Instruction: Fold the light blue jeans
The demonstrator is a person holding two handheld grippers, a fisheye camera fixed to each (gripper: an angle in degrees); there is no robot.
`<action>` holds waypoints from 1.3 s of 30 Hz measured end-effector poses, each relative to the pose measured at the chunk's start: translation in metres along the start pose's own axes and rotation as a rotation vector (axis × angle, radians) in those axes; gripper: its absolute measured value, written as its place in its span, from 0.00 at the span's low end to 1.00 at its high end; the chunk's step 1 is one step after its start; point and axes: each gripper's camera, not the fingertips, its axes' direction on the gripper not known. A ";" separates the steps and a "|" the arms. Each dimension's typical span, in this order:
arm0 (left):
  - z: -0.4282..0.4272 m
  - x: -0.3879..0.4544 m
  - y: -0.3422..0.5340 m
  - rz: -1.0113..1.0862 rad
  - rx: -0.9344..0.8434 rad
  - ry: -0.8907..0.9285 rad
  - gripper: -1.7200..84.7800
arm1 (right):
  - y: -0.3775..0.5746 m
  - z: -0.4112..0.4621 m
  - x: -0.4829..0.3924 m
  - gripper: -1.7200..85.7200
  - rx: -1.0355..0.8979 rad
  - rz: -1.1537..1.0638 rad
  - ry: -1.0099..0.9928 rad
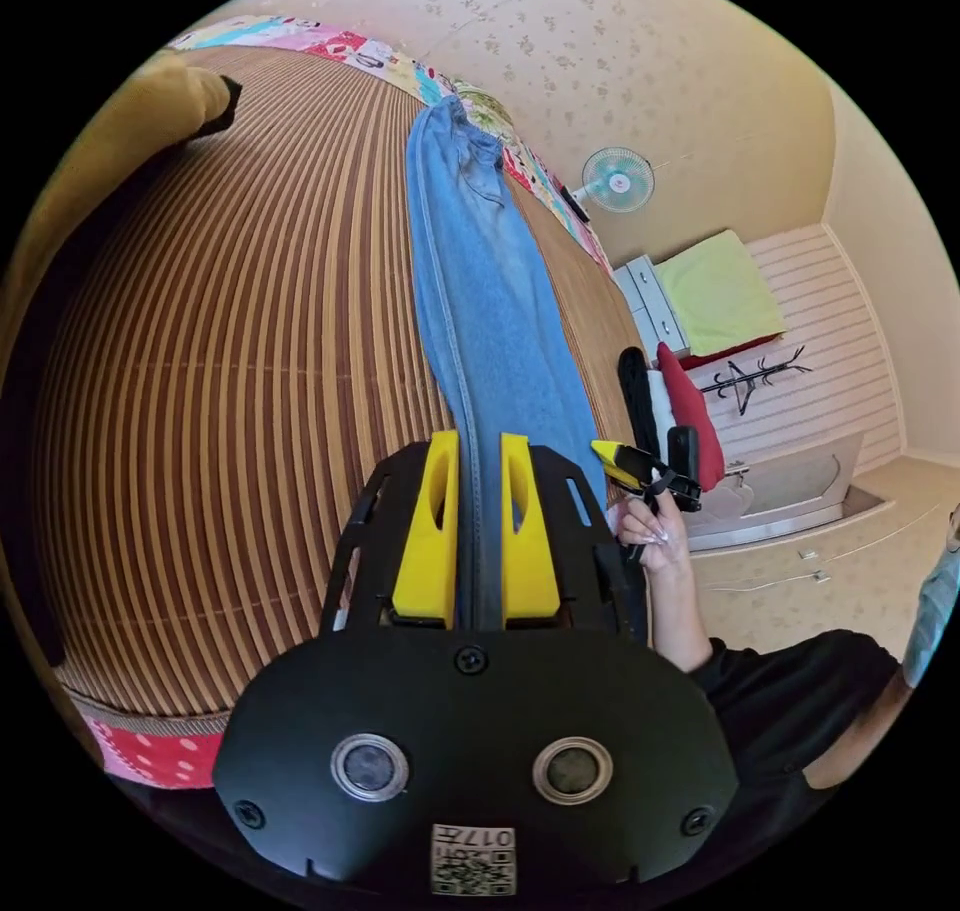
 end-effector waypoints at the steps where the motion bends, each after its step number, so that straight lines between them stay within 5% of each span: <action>1: 0.002 -0.006 0.000 -0.016 -0.002 0.019 0.09 | -0.001 -0.001 0.004 0.09 -0.007 0.009 -0.003; 6: 0.000 -0.026 0.003 -0.083 -0.030 0.152 0.04 | -0.006 -0.006 0.013 0.06 -0.070 0.014 -0.080; 16: -0.090 0.001 0.081 0.118 0.102 0.486 0.02 | 0.069 -0.100 0.001 0.05 0.070 -0.078 -0.421; 29: -0.289 0.228 0.183 0.845 0.465 0.745 0.02 | 0.154 -0.273 -0.288 0.05 0.202 -0.789 -0.440; 34: -0.349 0.297 0.193 0.877 0.615 0.769 0.02 | 0.173 -0.325 -0.399 0.05 0.288 -0.972 -0.356; 39: -0.369 0.341 0.165 0.871 0.709 0.486 0.02 | 0.131 -0.330 -0.443 0.05 0.328 -0.871 -0.226</action>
